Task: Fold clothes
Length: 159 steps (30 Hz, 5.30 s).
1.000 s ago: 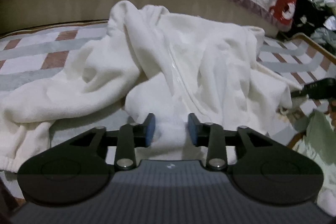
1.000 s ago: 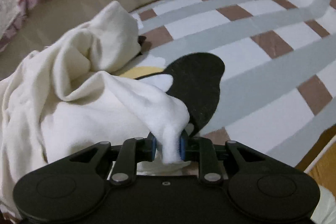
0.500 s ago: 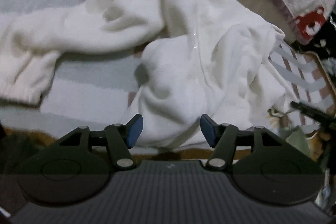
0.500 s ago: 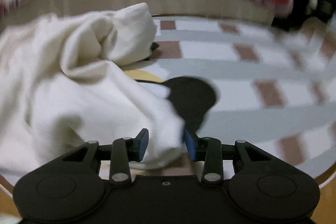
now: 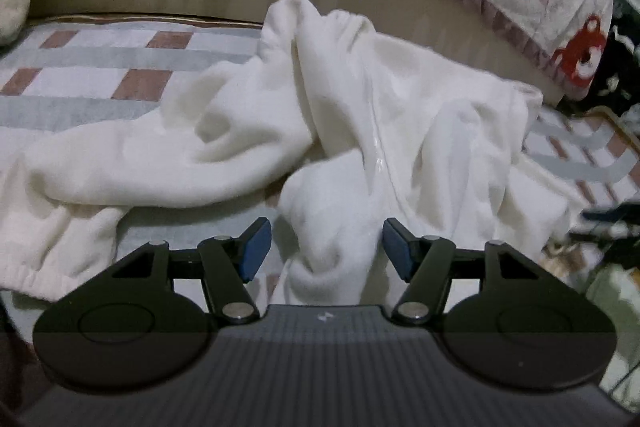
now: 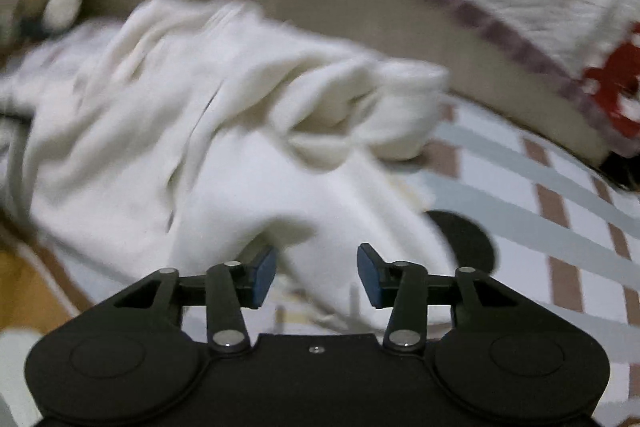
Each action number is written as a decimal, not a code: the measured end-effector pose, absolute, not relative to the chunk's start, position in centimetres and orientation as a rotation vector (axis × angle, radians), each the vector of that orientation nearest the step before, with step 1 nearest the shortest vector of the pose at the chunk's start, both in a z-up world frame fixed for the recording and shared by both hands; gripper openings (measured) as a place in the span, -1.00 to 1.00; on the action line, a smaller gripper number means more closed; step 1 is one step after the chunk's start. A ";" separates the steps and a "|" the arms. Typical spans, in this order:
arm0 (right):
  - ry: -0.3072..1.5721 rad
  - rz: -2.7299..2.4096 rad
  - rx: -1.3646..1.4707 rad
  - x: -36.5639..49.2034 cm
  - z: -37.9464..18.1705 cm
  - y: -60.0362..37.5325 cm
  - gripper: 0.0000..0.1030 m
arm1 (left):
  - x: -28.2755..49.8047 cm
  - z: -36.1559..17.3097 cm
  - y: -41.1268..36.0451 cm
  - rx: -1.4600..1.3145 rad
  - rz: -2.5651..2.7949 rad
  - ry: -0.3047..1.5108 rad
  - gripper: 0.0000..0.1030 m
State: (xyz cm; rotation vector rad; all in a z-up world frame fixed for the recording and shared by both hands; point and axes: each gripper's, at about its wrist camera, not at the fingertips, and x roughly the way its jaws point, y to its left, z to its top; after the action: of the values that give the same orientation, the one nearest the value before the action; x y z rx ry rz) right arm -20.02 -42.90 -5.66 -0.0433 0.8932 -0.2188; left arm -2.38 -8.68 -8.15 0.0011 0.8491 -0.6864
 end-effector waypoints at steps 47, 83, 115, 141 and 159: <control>0.822 -0.449 0.009 -16.9 -9.2 -47.2 -0.40 | -5.5 -7.7 -14.4 0.208 -0.731 0.749 -0.63; 0.755 0.056 0.044 -11.2 -3.4 -26.3 0.09 | 0.3 -8.6 -4.9 -0.001 -0.524 0.720 0.35; 0.787 -0.352 0.130 -9.5 -6.5 -46.5 -0.31 | 4.1 -13.8 -13.9 0.477 -0.478 0.658 0.35; 0.824 -0.395 0.198 -13.9 -0.1 -43.8 0.03 | 9.8 -8.5 -11.2 0.259 -0.494 0.551 -0.77; 0.755 -0.179 0.524 -11.2 2.7 -38.4 0.09 | 5.1 -9.3 -9.5 0.215 -0.453 0.607 -0.79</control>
State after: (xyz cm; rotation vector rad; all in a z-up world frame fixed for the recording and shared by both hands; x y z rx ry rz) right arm -11.20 -38.45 2.68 0.5242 0.7546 -0.1792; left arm 5.14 -9.50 -9.32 0.2149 0.6069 -0.4531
